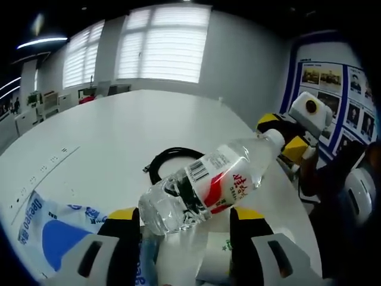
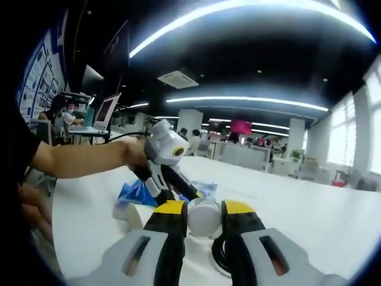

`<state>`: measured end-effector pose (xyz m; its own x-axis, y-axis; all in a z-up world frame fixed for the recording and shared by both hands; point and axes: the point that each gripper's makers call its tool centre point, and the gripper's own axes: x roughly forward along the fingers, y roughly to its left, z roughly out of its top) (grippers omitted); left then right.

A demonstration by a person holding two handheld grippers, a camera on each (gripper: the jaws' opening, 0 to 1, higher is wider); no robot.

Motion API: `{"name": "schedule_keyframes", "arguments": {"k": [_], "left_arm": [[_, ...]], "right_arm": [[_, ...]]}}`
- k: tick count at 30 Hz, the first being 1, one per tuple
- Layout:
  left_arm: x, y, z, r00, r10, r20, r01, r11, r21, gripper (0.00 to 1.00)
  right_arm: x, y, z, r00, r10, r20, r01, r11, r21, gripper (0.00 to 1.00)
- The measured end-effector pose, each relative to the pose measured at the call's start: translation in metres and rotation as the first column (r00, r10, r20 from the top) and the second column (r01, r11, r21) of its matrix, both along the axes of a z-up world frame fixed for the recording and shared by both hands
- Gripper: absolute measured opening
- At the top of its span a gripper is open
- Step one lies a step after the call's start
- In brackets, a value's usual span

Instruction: Arrange the tabletop items into an orderly group along one side of the table until the central work area is clear of visible clutter.

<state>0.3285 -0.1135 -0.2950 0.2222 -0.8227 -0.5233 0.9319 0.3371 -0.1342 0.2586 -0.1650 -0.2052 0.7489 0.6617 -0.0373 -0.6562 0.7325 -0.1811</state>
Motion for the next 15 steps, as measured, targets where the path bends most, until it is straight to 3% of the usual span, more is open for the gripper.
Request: {"name": "schedule_keyframes", "arguments": {"k": [15], "left_arm": [[-0.001,0.001,-0.004,1.0,0.013,-0.009,-0.013,1.0,0.015,0.6]], "right_arm": [[0.013,0.012,0.016,1.0,-0.002,0.009,0.002,1.0,0.0,0.21]]}}
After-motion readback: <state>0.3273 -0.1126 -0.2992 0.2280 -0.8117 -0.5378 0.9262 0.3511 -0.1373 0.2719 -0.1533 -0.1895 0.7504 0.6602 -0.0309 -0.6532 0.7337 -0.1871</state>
